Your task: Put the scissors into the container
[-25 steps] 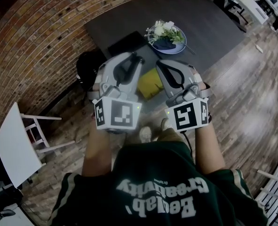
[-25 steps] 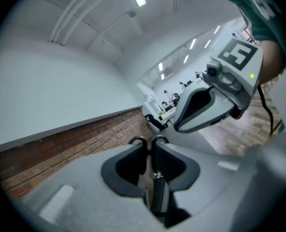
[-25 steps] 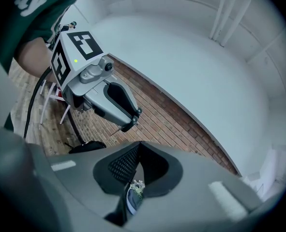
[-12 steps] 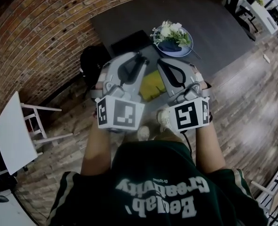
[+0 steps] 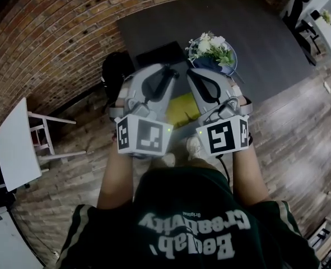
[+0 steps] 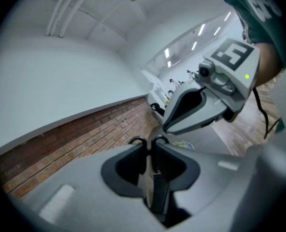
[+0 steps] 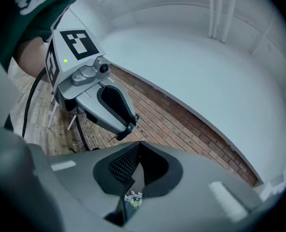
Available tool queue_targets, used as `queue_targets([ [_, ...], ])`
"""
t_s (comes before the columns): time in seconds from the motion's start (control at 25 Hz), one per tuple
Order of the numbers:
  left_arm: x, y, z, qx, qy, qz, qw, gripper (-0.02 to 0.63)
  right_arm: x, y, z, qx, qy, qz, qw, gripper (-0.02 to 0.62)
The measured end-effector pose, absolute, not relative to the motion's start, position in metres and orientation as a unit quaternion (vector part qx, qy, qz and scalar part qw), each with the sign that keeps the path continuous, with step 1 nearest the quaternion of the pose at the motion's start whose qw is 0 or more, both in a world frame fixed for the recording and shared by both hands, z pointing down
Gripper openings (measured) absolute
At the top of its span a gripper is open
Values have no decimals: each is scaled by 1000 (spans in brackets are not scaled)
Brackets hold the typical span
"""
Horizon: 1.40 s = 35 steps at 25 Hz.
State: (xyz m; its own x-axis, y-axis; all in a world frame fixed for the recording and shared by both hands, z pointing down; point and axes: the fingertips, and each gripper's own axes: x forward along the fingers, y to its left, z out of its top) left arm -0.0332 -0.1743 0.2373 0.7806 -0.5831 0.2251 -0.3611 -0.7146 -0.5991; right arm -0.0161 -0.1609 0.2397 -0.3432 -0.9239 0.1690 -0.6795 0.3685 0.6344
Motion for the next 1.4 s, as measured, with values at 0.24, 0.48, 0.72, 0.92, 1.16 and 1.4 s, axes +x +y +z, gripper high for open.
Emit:
queue_targets([
  [0.24, -14, -184, 234, -896, 285, -212, 268, 78, 2, -171, 239, 487, -801, -241, 250, 6],
  [0.48, 3, -192, 238, -887, 310, -222, 259, 78, 23, -177, 242, 467, -815, -245, 240, 6],
  [0.72, 25, -194, 243, -879, 331, -231, 252, 78, 41, -182, 246, 443, -830, -251, 229, 6],
  [0.92, 37, -195, 249, -873, 348, -239, 242, 78, 51, -184, 252, 423, -841, -256, 221, 6],
  [1.16, 45, -197, 257, -864, 370, -253, 231, 77, 63, -187, 258, 408, -850, -258, 212, 6],
  [1.4, 45, -196, 261, -857, 387, -262, 215, 77, 68, -190, 263, 393, -860, -256, 202, 6],
])
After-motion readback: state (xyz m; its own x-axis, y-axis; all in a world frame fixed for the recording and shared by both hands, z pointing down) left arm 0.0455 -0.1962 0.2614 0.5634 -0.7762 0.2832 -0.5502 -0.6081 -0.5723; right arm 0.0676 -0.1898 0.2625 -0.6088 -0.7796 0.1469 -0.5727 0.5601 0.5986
